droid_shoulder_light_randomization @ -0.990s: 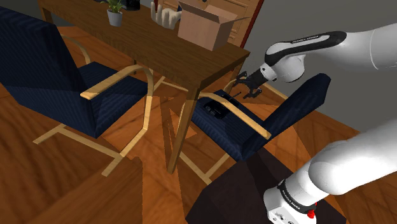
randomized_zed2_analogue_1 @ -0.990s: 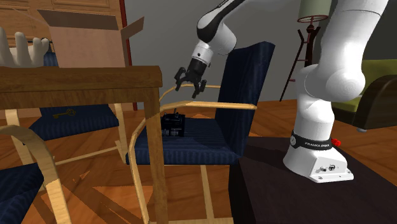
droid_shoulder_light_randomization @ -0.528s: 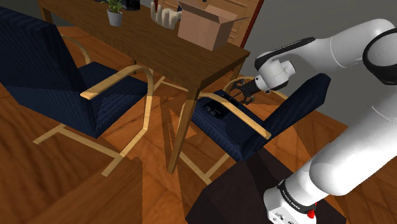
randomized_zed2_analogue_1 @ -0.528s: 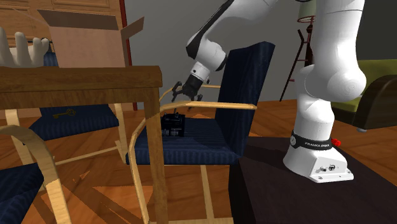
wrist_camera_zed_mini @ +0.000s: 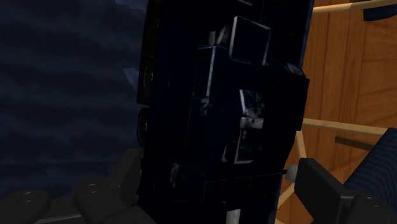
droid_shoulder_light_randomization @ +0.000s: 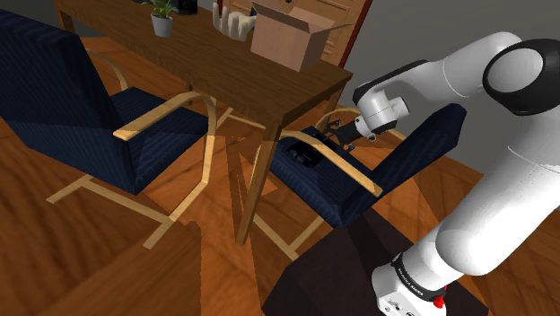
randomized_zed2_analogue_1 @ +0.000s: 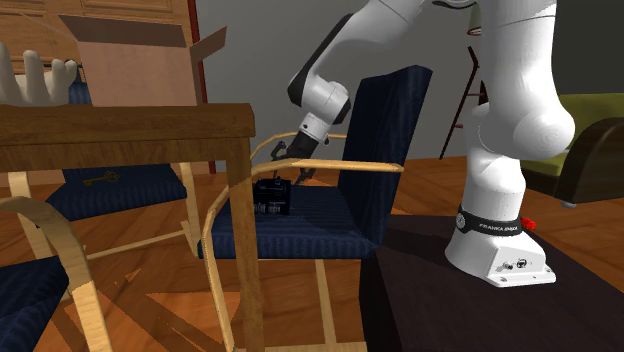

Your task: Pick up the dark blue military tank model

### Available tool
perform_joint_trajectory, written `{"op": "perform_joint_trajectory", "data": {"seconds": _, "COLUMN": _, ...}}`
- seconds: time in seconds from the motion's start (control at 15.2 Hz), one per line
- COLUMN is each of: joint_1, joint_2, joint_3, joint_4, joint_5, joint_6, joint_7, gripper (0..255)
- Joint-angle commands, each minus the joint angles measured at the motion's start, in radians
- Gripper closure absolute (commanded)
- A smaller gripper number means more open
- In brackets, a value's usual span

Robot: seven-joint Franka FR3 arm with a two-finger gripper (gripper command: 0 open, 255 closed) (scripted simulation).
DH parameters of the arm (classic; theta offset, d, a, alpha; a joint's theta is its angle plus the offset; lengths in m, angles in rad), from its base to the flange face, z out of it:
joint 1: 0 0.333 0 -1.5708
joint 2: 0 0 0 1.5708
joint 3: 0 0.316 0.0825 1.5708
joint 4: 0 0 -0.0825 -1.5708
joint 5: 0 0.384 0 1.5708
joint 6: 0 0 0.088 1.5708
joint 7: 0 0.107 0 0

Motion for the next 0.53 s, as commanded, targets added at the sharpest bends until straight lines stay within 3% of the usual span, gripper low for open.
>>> {"op": "perform_joint_trajectory", "data": {"seconds": 0.0, "joint_1": -0.001, "joint_2": 0.006, "joint_3": 0.002, "joint_4": 0.0, "joint_5": 0.014, "joint_6": 0.002, "joint_7": -0.013, "gripper": 0}}
{"op": "perform_joint_trajectory", "data": {"seconds": 0.07, "joint_1": -0.001, "joint_2": 0.005, "joint_3": 0.002, "joint_4": 0.0, "joint_5": 0.013, "joint_6": 0.002, "joint_7": -0.012, "gripper": 255}}
{"op": "perform_joint_trajectory", "data": {"seconds": 0.46, "joint_1": -0.001, "joint_2": 0.005, "joint_3": 0.002, "joint_4": -0.001, "joint_5": 0.012, "joint_6": 0.002, "joint_7": -0.011, "gripper": 255}}
